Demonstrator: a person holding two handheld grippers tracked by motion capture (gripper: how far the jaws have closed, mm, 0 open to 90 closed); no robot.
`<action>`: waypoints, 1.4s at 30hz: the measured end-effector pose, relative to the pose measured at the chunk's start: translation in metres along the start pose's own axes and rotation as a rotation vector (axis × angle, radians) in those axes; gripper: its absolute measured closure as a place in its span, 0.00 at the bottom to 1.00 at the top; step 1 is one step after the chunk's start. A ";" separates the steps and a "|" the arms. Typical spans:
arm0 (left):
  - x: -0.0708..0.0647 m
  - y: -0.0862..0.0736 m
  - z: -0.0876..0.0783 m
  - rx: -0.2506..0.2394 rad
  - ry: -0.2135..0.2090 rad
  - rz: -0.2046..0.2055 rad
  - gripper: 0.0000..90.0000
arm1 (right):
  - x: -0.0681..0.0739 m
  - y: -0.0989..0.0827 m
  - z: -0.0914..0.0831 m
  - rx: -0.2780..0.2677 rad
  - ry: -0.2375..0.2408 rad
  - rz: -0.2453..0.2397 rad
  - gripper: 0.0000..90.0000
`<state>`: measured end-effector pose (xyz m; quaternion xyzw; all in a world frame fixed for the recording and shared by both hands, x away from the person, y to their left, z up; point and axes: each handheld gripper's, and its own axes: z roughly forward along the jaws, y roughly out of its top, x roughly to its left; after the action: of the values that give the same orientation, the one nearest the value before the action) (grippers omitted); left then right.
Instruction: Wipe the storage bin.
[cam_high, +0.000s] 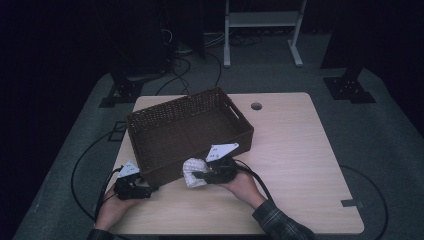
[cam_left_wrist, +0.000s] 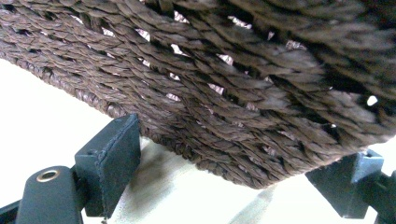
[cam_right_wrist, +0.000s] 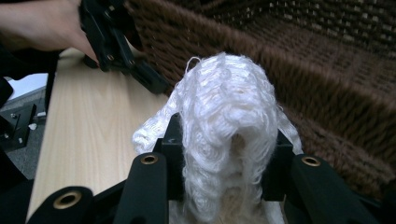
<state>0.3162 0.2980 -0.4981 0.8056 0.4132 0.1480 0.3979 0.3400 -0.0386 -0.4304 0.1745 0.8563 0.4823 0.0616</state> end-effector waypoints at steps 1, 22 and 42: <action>0.000 0.000 0.000 0.000 0.000 0.000 0.17 | 0.001 0.002 -0.002 -0.007 0.000 -0.002 0.69; 0.000 0.000 0.000 0.000 0.000 -0.001 0.17 | 0.009 0.011 0.010 -0.035 0.013 -0.023 0.69; 0.000 0.000 0.000 0.000 0.000 0.000 0.17 | 0.006 -0.014 0.051 0.074 0.042 0.014 0.69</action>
<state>0.3162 0.2980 -0.4981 0.8057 0.4131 0.1482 0.3978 0.3451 -0.0020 -0.4687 0.1723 0.8735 0.4541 0.0336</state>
